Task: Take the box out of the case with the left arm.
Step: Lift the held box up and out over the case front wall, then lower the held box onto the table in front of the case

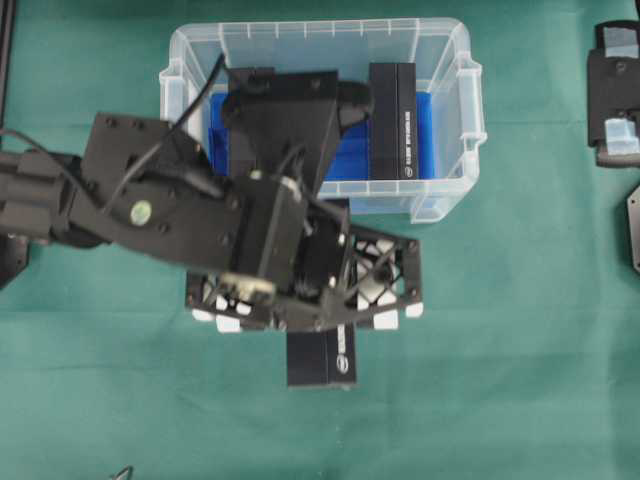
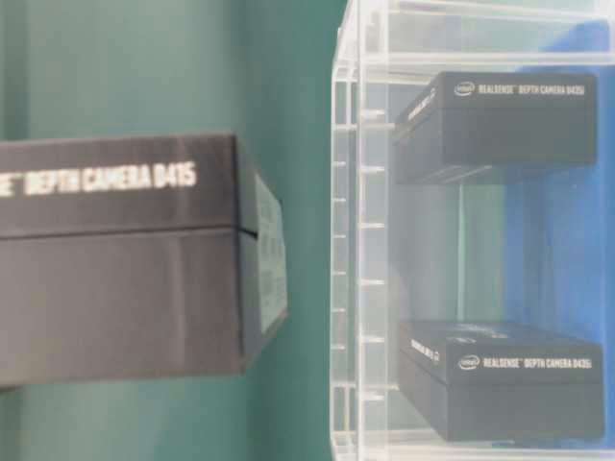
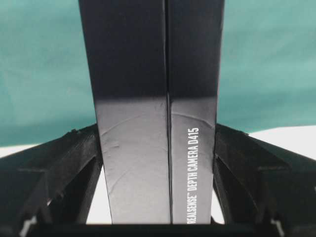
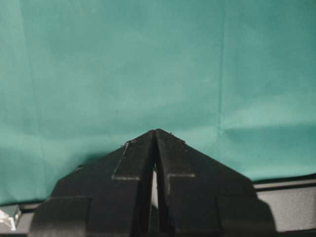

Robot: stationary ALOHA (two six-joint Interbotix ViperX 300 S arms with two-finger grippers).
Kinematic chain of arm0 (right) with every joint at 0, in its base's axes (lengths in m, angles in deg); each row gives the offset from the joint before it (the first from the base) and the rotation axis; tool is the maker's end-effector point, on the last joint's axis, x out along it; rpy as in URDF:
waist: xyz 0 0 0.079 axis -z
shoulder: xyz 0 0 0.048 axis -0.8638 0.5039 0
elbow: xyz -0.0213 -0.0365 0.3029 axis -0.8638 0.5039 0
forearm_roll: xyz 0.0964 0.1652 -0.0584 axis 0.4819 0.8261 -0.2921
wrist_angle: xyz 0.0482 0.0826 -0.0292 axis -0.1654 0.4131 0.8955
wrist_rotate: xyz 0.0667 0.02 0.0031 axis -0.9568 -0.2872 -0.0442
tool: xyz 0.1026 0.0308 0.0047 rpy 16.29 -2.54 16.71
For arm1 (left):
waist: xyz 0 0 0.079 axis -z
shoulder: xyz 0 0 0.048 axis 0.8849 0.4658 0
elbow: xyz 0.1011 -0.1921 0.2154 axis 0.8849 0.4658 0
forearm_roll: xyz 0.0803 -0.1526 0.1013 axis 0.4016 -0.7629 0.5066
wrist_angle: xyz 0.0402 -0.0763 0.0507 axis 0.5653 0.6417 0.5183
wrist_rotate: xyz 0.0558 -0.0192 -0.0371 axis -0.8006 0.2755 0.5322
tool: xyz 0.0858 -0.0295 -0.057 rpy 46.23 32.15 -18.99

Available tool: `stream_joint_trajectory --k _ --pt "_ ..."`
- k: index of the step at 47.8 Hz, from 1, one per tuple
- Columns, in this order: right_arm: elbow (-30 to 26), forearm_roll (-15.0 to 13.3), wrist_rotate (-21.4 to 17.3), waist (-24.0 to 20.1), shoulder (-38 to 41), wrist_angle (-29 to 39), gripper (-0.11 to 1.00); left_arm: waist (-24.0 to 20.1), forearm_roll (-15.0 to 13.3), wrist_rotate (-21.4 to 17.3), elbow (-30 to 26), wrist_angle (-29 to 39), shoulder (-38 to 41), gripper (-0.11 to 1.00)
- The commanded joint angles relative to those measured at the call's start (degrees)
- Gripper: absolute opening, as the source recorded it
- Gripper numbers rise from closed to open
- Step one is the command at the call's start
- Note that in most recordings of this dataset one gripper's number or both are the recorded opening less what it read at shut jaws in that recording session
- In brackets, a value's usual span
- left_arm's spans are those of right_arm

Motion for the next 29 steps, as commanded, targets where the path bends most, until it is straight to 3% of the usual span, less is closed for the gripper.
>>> stream_joint_trajectory --k 1,29 --pt "-1.58 -0.18 0.09 -0.09 0.09 -0.18 0.03 0.00 0.18 0.18 -1.32 0.09 -3.08 0.62" --pt "-1.49 -0.18 0.00 -0.09 0.09 -0.18 0.03 0.00 0.79 0.26 2.99 -0.62 -3.69 0.62"
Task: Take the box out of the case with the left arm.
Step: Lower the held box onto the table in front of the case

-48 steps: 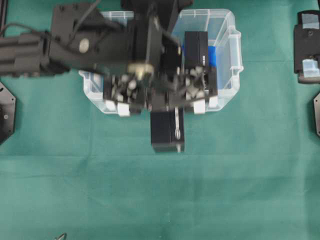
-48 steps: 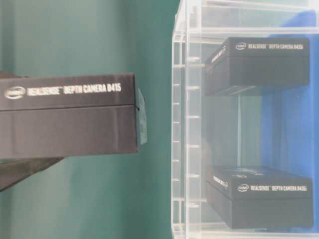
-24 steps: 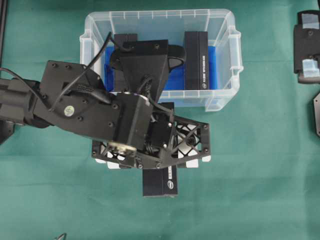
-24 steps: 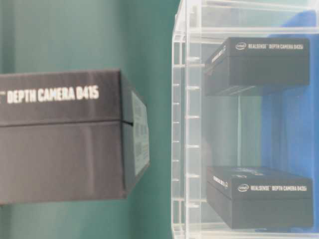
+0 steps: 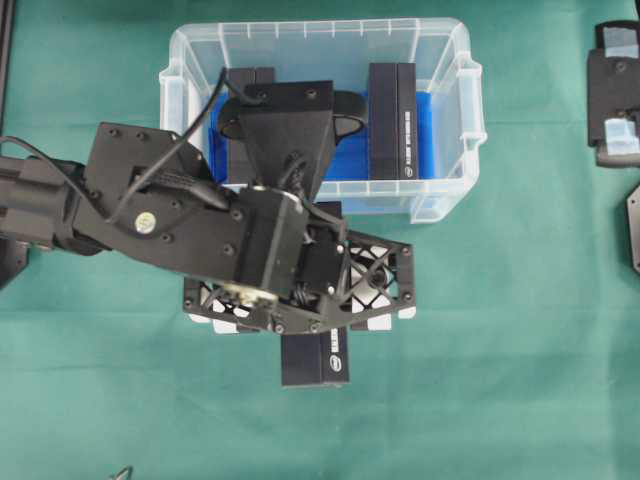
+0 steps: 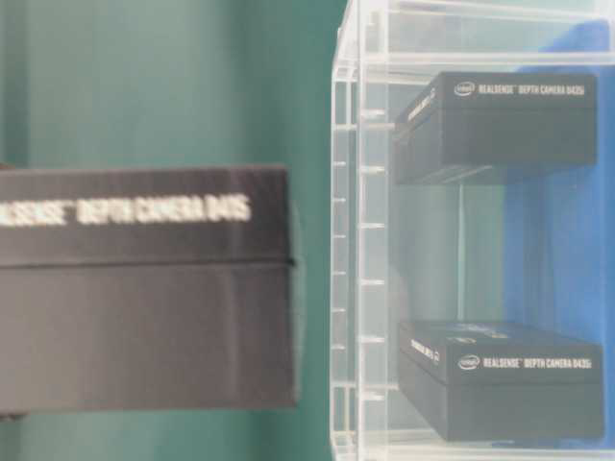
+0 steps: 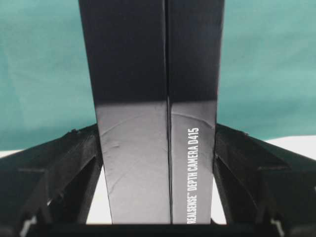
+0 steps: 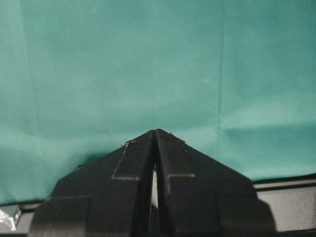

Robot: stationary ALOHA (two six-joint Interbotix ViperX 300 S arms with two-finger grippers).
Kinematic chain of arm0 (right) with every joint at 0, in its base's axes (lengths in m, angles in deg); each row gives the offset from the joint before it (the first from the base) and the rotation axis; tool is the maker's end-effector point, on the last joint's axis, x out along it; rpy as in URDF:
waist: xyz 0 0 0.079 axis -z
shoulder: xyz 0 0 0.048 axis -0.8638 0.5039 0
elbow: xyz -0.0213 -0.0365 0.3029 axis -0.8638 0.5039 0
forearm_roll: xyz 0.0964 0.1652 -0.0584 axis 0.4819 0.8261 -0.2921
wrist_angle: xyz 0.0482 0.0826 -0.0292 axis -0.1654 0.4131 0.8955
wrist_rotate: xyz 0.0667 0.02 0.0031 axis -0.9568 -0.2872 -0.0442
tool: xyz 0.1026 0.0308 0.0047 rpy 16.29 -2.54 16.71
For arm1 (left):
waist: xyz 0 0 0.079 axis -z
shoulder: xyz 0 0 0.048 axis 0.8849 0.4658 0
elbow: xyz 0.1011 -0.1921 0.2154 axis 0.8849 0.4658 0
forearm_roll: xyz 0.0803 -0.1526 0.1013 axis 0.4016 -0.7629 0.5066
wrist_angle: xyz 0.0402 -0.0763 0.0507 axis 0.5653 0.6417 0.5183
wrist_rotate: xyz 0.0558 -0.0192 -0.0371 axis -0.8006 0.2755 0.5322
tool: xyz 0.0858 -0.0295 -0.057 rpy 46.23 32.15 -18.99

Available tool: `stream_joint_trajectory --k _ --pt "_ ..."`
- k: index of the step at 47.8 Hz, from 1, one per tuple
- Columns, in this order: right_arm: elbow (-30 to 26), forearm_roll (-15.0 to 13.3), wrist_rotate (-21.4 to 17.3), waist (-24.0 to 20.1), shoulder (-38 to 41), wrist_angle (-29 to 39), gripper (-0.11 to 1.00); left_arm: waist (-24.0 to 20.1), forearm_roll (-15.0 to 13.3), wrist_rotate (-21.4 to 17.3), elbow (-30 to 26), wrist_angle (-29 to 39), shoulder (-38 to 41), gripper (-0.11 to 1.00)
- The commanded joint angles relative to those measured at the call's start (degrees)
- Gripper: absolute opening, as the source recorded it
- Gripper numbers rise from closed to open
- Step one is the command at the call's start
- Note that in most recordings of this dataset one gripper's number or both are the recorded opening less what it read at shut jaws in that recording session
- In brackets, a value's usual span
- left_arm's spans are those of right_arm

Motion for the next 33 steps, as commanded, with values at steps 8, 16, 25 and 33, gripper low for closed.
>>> stream_joint_trajectory --k 8,16,25,33 --pt "-1.49 -0.18 0.00 -0.09 0.00 -0.26 0.03 0.00 0.70 0.09 3.69 -1.58 -3.60 0.62" --pt "-1.49 -0.09 0.00 -0.09 0.00 -0.26 0.03 0.00 0.79 0.18 9.67 -7.82 -4.83 0.62" --pt "-1.49 -0.09 0.00 -0.09 0.00 -0.09 0.03 0.00 0.97 0.35 17.05 -14.59 -6.15 0.62" --pt "-1.49 -0.09 0.00 0.00 -0.09 -0.18 0.03 0.00 1.05 0.35 22.24 -18.37 -6.50 0.62"
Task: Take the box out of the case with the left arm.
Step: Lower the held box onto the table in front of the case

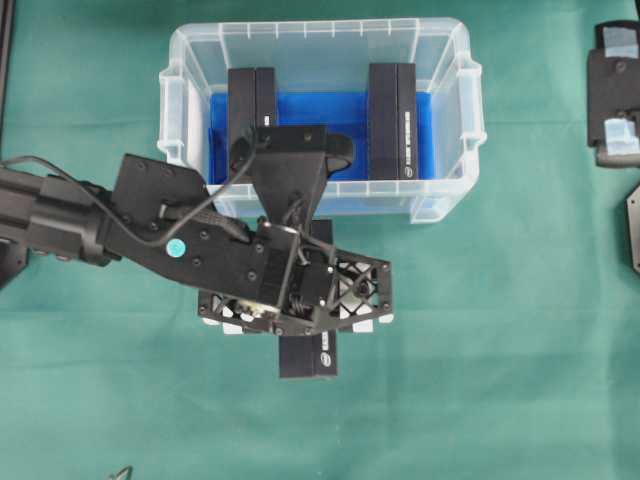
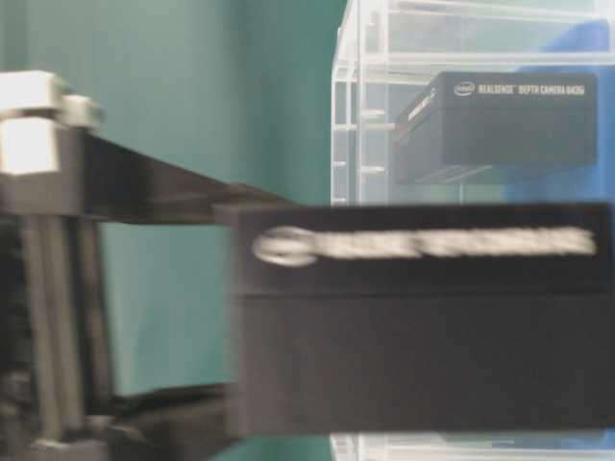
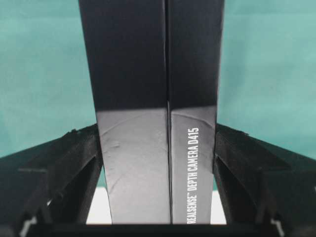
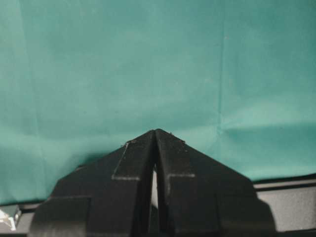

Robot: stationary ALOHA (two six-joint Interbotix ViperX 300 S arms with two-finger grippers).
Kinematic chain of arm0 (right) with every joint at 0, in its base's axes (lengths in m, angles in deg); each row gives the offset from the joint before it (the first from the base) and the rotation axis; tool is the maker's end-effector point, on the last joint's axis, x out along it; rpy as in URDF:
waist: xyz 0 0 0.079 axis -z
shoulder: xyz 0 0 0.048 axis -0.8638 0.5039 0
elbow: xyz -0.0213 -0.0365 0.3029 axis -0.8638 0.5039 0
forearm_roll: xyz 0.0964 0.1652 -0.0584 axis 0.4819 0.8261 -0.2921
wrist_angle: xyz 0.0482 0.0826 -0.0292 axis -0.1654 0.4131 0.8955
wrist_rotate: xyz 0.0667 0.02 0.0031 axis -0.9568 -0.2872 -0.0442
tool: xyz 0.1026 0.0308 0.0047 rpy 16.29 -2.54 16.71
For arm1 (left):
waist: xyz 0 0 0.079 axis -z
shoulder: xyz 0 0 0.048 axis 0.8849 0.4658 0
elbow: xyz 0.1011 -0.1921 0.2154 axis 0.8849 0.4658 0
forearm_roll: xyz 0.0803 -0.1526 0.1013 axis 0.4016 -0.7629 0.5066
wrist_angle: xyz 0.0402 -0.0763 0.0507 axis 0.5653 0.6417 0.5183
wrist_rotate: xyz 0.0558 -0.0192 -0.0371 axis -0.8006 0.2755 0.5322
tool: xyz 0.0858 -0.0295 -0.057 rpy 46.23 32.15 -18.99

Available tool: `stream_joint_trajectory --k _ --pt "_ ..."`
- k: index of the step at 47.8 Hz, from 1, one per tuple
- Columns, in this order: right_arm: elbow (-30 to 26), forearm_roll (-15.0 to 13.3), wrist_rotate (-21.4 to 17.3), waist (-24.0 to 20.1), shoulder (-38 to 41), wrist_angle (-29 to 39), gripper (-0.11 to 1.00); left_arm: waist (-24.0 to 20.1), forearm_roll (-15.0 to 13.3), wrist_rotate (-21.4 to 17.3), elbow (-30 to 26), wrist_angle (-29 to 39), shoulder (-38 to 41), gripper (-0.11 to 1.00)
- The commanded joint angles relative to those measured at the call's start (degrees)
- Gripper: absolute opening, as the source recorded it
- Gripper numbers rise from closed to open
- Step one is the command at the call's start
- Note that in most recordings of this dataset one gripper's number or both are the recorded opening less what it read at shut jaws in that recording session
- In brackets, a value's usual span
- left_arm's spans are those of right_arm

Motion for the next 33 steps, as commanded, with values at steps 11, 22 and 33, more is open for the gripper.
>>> stream_joint_trajectory --k 11,22,33 --pt "-1.49 -0.09 0.00 -0.09 0.00 -0.09 0.03 0.09 0.35 0.00 7.82 -9.67 -1.93 0.62" --pt "-1.49 -0.09 0.00 -0.09 0.09 -0.09 0.03 0.09 0.35 0.00 13.80 -16.96 -0.97 0.62" --pt "-1.41 -0.09 -0.09 -0.09 0.09 -0.09 0.03 0.26 0.35 0.09 17.05 -19.07 -0.18 0.62"
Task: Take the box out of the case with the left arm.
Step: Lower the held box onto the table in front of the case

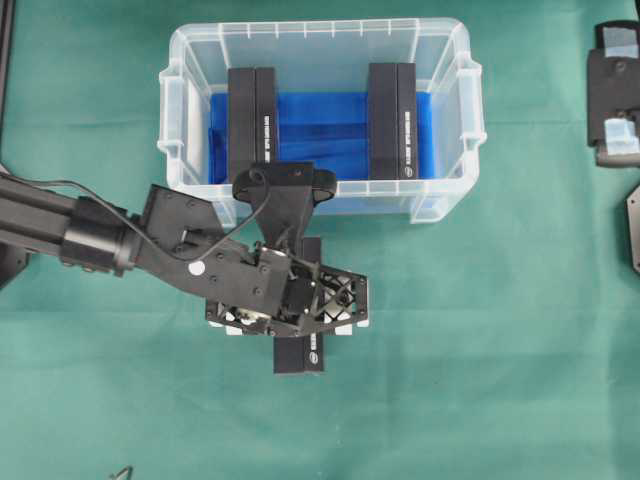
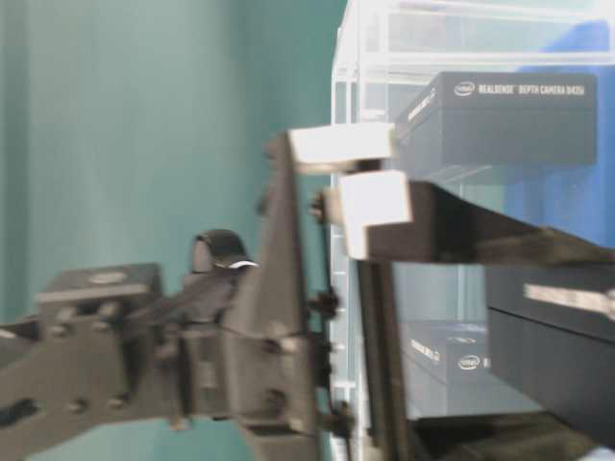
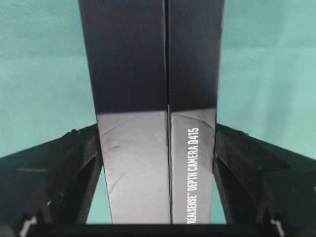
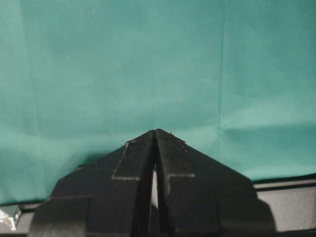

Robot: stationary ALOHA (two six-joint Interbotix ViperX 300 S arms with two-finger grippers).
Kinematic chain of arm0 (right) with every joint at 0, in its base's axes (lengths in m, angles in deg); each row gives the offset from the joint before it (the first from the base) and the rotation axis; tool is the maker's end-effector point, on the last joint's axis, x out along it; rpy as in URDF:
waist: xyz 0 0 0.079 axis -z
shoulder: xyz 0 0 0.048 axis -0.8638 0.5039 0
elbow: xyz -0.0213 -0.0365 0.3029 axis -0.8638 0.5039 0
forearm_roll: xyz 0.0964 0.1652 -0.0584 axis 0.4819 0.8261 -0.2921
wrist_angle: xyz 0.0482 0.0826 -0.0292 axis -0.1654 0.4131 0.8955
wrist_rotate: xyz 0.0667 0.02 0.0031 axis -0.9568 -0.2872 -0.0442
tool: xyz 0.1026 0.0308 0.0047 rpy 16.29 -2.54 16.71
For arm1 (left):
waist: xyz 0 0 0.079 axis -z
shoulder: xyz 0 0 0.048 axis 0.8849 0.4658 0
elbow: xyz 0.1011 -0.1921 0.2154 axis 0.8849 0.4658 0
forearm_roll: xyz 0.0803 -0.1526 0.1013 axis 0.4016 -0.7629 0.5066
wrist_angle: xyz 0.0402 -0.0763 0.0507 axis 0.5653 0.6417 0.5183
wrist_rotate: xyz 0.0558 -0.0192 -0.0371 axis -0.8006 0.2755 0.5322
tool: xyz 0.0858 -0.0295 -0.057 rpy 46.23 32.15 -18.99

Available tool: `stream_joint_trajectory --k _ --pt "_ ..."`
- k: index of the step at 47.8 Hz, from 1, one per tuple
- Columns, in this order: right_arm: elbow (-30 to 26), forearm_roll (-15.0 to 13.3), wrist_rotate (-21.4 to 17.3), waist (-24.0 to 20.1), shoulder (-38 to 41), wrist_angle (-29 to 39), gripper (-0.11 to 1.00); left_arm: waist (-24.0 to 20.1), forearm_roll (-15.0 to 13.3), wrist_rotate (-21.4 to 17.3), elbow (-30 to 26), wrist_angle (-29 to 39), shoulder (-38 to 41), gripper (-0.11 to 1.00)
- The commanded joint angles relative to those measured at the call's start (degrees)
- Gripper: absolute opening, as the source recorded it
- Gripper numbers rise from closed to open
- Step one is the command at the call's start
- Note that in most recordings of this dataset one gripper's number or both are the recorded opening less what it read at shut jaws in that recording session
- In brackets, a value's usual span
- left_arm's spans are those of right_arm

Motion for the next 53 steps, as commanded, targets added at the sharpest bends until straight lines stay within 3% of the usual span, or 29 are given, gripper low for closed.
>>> stream_joint_trajectory --k 1,29,43,48,53 --pt "-1.41 -0.09 -0.09 -0.09 0.00 -0.18 0.03 0.18 0.26 0.00 -0.09 -0.62 -1.05 0.62" --pt "-1.41 -0.09 0.00 -0.09 0.26 -0.35 0.03 1.05 -0.09 -0.62 5.63 -8.53 -2.11 0.62" --pt "-1.49 -0.09 -0.09 -0.09 0.26 -0.35 0.03 1.14 -0.09 -0.62 5.27 -9.14 -2.02 0.63" --pt "-1.49 -0.09 0.00 -0.09 0.26 -0.26 0.03 1.05 -0.18 -0.62 5.19 -9.14 -2.02 0.85" --pt "-1.49 -0.09 0.00 -0.09 0.18 -0.18 0.03 1.05 -0.18 -0.53 5.19 -9.14 -2.11 0.91"
